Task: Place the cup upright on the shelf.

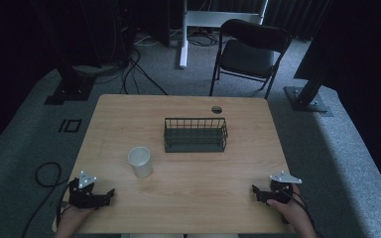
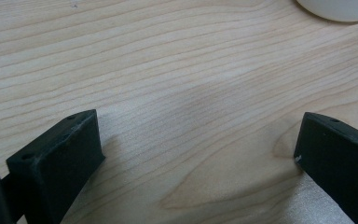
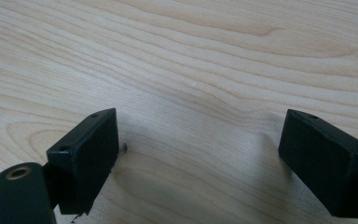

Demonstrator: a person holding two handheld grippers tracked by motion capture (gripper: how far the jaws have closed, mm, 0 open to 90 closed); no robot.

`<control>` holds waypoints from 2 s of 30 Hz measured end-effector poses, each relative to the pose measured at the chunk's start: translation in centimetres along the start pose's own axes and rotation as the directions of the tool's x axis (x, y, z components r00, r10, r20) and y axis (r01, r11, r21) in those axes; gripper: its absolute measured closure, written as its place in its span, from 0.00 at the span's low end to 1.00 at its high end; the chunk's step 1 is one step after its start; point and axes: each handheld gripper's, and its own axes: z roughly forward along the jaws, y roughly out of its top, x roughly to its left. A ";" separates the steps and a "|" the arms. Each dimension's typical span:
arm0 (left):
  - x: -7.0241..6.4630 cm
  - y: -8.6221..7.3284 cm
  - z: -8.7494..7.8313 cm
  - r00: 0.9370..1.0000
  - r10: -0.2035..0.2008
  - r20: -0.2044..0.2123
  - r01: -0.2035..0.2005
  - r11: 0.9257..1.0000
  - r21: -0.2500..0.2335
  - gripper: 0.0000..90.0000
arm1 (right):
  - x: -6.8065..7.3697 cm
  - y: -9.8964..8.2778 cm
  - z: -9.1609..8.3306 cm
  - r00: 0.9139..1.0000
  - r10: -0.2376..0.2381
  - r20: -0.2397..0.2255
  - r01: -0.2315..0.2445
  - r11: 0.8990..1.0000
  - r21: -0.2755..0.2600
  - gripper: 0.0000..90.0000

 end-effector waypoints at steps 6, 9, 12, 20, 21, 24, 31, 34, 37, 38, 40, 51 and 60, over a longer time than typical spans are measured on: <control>0.0 0.0 0.0 1.000 0.002 0.002 -0.002 1.000 -0.001 0.01 | 0.0 0.0 0.0 1.000 0.000 0.000 0.000 1.000 0.000 0.13; 0.0 0.0 0.0 1.000 0.001 0.002 -0.001 1.000 -0.001 0.01 | 0.0 0.0 0.0 1.000 -0.001 0.001 0.001 1.000 0.000 0.13; 0.0 0.0 0.0 1.000 0.001 0.002 -0.001 1.000 -0.001 0.01 | 0.0 0.0 0.0 1.000 -0.001 0.000 0.001 1.000 0.000 0.13; 0.0 0.0 0.0 1.000 0.001 0.002 -0.001 1.000 -0.001 0.01 | 0.0 0.0 0.0 1.000 -0.002 0.000 0.002 1.000 -0.001 0.13; 0.0 0.0 0.0 1.000 0.001 0.002 -0.001 1.000 -0.001 0.01 | 0.0 0.0 0.0 1.000 -0.002 0.000 0.002 1.000 -0.001 0.13; 0.0 0.0 0.0 1.000 0.001 0.002 -0.001 1.000 -0.001 0.01 | 0.1 0.0 0.0 1.000 -0.003 0.000 0.003 1.000 -0.001 0.13; 0.0 0.0 0.0 1.000 0.001 0.002 -0.001 1.000 -0.001 0.01 | 0.2 0.3 0.1 1.000 -0.002 -0.010 0.002 1.000 0.007 0.15; 0.0 0.0 0.0 1.000 0.001 0.002 -0.001 1.000 -0.001 0.01 | 0.4 0.6 0.2 1.000 -0.010 -0.022 0.011 1.000 0.003 0.15; 0.0 0.0 0.0 1.000 0.001 0.002 -0.001 1.000 -0.001 0.01 | 0.9 1.3 0.1 0.999 -0.020 -0.030 0.020 1.000 -0.016 0.15; 0.0 0.0 0.0 1.000 0.001 0.002 -0.001 1.000 -0.001 0.01 | 0.9 1.3 0.1 0.999 -0.020 -0.030 0.020 1.000 -0.016 0.15; 0.0 0.0 0.0 1.000 0.001 0.002 -0.001 1.000 -0.001 0.01 | 1.1 1.7 0.1 0.999 -0.034 -0.026 0.034 0.999 -0.022 0.15; 0.0 0.0 0.0 1.000 0.001 0.002 -0.001 1.000 0.000 0.01 | 3.1 3.4 0.8 0.993 -0.098 -0.072 0.095 0.994 -0.045 0.14; 0.0 0.0 0.0 1.000 0.002 0.002 -0.002 1.000 -0.001 0.01 | 5.1 4.8 2.1 0.981 -0.135 -0.137 0.121 0.987 -0.105 0.14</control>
